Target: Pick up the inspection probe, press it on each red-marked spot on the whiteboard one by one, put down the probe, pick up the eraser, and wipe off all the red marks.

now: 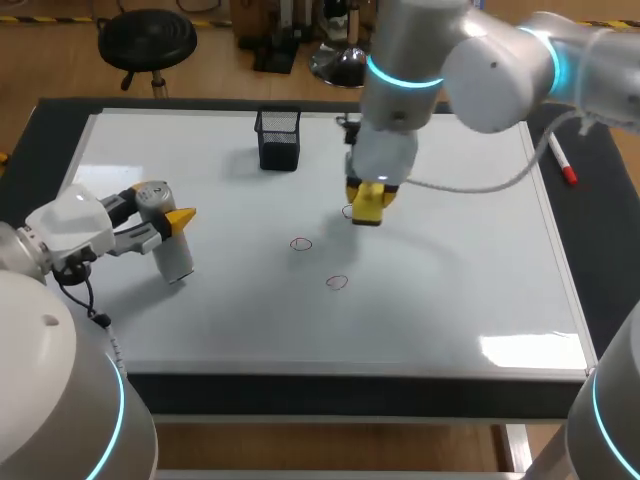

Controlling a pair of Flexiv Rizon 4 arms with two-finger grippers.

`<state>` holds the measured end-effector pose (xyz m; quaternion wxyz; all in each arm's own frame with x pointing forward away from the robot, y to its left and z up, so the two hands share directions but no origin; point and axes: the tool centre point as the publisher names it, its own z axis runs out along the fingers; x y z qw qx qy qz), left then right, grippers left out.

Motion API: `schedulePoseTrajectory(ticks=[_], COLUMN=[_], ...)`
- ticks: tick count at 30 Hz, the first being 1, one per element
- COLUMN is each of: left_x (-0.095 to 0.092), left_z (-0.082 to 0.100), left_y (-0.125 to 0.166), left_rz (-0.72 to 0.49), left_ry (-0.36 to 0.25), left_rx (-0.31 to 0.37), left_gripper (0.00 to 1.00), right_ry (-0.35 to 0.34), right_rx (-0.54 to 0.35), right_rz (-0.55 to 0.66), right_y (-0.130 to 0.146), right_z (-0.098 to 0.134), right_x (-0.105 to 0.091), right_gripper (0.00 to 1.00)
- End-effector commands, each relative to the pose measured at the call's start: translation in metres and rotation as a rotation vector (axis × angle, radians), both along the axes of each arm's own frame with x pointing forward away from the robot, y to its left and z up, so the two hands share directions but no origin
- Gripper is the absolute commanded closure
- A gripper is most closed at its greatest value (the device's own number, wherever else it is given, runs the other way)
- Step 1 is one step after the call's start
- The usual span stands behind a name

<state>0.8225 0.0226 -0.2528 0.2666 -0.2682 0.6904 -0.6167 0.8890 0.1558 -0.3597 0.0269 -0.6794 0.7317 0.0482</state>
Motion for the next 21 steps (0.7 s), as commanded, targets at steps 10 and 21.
schedulePoseTrajectory(ticks=[10,21], left_x=[0.0,0.0], left_z=[0.001,0.001], left_y=[-0.004,-0.004], left_rz=[0.028,0.028], left_ry=[-0.003,-0.003], left_rx=[0.004,0.004], left_gripper=[1.0,1.0], right_ry=[0.027,0.013], right_rx=[-0.097,-0.119], right_rz=[0.158,0.204], right_y=[0.083,0.109], right_z=[-0.033,-0.049], right_x=[-0.004,-0.007], right_gripper=[1.0,1.0])
